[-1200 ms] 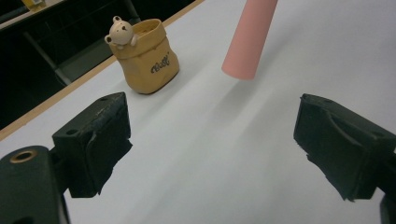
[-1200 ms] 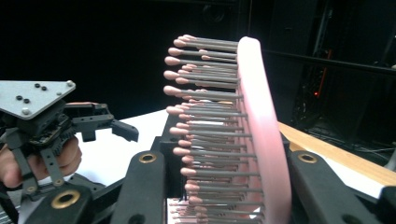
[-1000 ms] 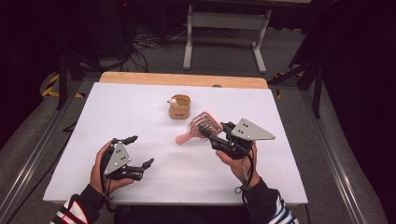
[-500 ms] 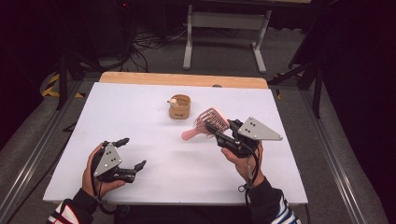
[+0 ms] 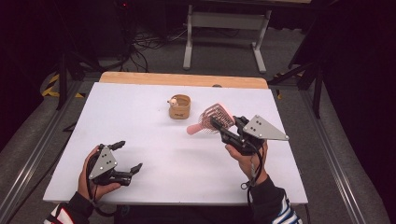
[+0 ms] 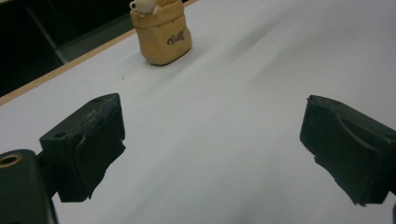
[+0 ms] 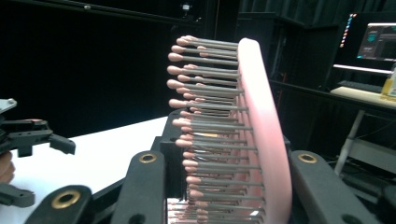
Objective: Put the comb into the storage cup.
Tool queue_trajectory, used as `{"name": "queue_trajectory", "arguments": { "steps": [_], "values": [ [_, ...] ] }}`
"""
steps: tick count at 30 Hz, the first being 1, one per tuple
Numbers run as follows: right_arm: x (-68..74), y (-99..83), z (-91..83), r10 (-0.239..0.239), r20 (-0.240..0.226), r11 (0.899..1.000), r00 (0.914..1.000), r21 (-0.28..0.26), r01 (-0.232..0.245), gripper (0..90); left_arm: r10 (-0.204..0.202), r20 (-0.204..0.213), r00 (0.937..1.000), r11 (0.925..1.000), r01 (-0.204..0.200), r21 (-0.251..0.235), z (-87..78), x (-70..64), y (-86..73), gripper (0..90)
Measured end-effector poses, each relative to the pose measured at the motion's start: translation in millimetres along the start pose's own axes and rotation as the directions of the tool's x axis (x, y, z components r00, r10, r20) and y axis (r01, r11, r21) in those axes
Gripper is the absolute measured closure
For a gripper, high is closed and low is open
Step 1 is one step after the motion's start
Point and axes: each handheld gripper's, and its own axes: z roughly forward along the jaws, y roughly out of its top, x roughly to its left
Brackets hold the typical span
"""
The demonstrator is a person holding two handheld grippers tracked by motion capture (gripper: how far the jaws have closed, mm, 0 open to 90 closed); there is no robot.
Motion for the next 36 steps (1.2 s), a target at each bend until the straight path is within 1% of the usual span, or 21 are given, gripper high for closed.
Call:
{"name": "queue_trajectory", "arguments": {
  "steps": [5, 8, 13, 19, 21, 22, 25, 32, 34, 35, 36],
  "values": [
    [-4.0, 4.4, -0.4, 0.001, 0.019, 1.0, 0.9998, -0.018, 0.0, 63.3, -0.002, -0.005, 1.0, 1.0, 0.002, 0.003, -0.4, 1.3, -2.1, 7.1],
    [-7.4, 7.3, -0.8, -0.005, 0.029, 0.999, 0.9996, -0.031, 0.006, 63.3, -0.012, -0.013, 0.9998, 0.9999, 0.012, -0.004, -0.6, 2.4, -2.5, 7.1],
    [-11.7, 12.2, 1.8, -0.021, 0.049, 0.999, 0.9986, -0.031, 0.022, 63.3, -0.013, -0.009, 0.9999, 0.9999, 0.013, -0.004, 0.2, 3.1, -3.0, 7.1],
    [-17.0, 23.2, 9.0, -0.043, 0.077, 0.999, 0.9961, -0.026, 0.046, 63.3, -0.013, -0.008, 0.9999, 0.9999, 0.013, 0.0, 1.4, 3.0, -3.1, 7.0],
    [-17.7, 24.7, 9.9, -0.044, 0.081, 0.999, 0.9957, -0.024, 0.046, 63.3, -0.015, -0.008, 0.9999, 0.9999, 0.015, -0.002, 1.4, 3.2, -3.0, 7.0],
    [-20.0, 29.8, 14.6, -0.06, 0.092, 0.998, 0.994, -0.024, 0.063, 63.3, -0.015, -0.01, 0.9998, 0.9999, 0.015, -0.001, 1.4, 3.3, -3.0, 7.1],
    [-20.9, 34.9, 19.8, -0.066, 0.099, 0.997, 0.9929, -0.028, 0.069, 63.3, -0.012, -0.01, 0.9999, 0.9999, 0.012, 0.0, 1.9, 3.4, -3.2, 7.5],
    [-21.8, 40.8, 31.4, -0.066, 0.108, 0.997, 0.9919, -0.024, 0.069, 63.3, -0.013, -0.003, 0.9999, 0.9999, 0.013, -0.006, 2.1, 2.9, -3.1, 7.6],
    [-23.2, 42.5, 36.3, -0.061, 0.106, 0.998, 0.9925, -0.025, 0.064, 63.3, -0.009, -0.006, 0.9999, 1.0, 0.009, -0.003, 2.0, 2.5, -2.9, 7.4],
    [-23.4, 43.1, 38.0, -0.059, 0.111, 0.998, 0.9921, -0.027, 0.063, 63.3, -0.01, -0.001, 0.9999, 0.9999, 0.01, -0.006, 1.9, 2.7, -2.9, 7.4],
    [-24.0, 44.0, 43.4, -0.054, 0.117, 0.998, 0.9916, -0.02, 0.057, 63.3, -0.009, -0.006, 0.9999, 0.9999, 0.009, -0.005, 2.0, 2.7, -2.7, 7.5]
  ]
}}
